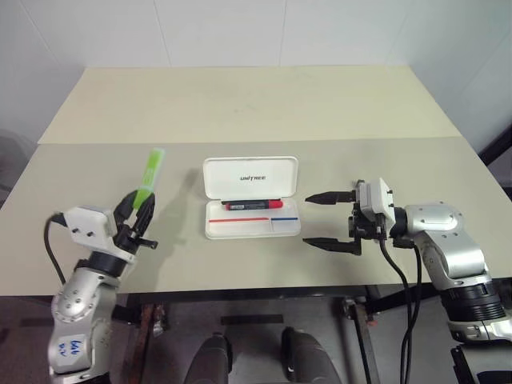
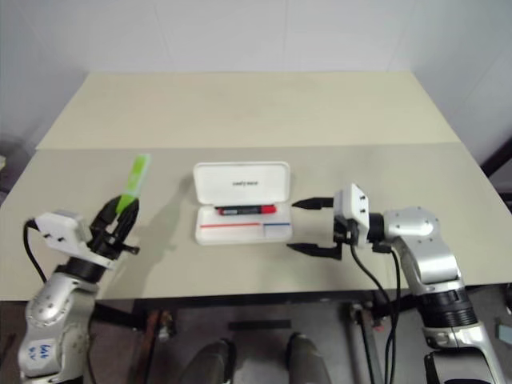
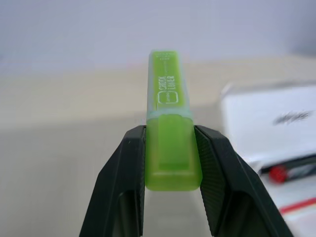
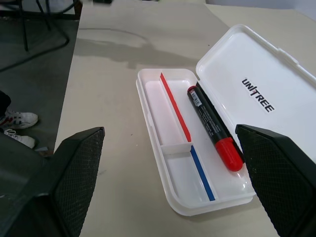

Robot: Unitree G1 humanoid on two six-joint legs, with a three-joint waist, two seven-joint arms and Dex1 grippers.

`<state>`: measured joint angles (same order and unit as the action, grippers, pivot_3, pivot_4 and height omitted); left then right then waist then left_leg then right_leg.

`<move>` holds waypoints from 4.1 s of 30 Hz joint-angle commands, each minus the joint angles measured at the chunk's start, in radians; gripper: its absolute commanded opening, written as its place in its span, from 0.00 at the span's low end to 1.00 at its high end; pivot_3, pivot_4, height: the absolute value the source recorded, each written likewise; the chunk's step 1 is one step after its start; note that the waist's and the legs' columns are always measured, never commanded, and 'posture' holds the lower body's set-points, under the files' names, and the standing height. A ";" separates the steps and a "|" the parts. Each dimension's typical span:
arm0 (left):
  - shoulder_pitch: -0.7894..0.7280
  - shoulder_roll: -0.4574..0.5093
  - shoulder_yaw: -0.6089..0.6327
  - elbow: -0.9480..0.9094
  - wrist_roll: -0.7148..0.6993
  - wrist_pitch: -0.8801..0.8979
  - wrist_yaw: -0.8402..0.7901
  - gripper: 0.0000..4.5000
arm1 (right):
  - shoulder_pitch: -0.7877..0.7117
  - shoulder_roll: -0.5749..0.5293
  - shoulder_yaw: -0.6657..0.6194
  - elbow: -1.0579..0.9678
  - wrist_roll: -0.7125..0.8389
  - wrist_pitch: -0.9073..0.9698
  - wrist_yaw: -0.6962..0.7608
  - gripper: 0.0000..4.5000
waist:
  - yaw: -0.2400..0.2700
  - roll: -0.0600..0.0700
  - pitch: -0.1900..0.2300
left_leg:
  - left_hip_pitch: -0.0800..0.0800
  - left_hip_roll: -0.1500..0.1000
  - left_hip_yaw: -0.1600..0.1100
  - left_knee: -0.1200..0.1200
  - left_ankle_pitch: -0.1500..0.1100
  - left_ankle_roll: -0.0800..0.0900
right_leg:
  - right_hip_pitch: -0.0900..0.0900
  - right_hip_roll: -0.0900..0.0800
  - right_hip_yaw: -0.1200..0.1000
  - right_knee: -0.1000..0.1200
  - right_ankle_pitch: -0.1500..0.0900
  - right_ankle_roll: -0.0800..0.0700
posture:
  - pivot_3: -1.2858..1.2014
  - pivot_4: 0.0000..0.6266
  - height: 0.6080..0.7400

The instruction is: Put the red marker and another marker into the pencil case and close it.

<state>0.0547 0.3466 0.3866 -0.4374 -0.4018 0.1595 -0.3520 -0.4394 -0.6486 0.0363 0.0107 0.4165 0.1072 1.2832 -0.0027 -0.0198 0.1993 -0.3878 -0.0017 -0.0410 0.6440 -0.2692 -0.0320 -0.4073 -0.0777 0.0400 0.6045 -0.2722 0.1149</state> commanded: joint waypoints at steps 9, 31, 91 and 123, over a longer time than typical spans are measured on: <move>-0.113 0.223 -0.063 0.034 -0.080 -0.098 -0.365 0.24 | 0.006 0.013 -0.018 -0.004 -0.009 -0.021 -0.026 1.00 | 0.003 0.000 0.000 | 0.000 0.000 0.000 0.000 0.000 0.000 | 0.000 0.000 -0.001 0.000 -0.001 -0.003 | 0.52 0.24 1.00; -0.754 0.181 -0.460 1.029 0.107 -0.480 -1.091 0.24 | 0.265 -0.124 -0.207 -0.317 0.034 0.107 -0.195 1.00 | 0.003 0.001 0.001 | -0.003 -0.001 0.000 0.001 -0.001 0.002 | -0.002 0.001 -0.002 0.002 0.002 0.006 | 0.52 0.24 1.00; -0.604 0.234 -0.317 0.667 0.018 -0.223 -0.925 1.00 | 0.142 0.167 -0.285 -0.041 -0.143 0.241 -0.880 1.00 | -0.001 0.001 0.001 | -0.002 -0.001 -0.001 0.002 -0.001 0.001 | -0.003 0.001 0.000 0.008 0.002 0.006 | 0.52 0.24 1.00; -0.481 0.358 -0.187 0.501 -0.003 -0.150 -0.757 1.00 | -0.200 0.204 -0.112 0.454 -0.253 0.076 -0.708 0.09 | -0.045 0.001 0.002 | 0.000 0.000 0.002 0.000 0.000 0.001 | -0.004 0.002 0.003 0.010 0.002 0.006 | 0.52 0.24 1.00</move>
<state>-0.4212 0.6883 0.1829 0.0873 -0.3880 0.0143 -1.1123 -0.6421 -0.4206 -0.1057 0.5404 0.1620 0.2434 0.4803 -0.0476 -0.0185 0.2011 -0.3875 -0.0014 -0.0391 0.6441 -0.2695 -0.0308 -0.4119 -0.0756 0.0425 0.6148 -0.2703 0.1211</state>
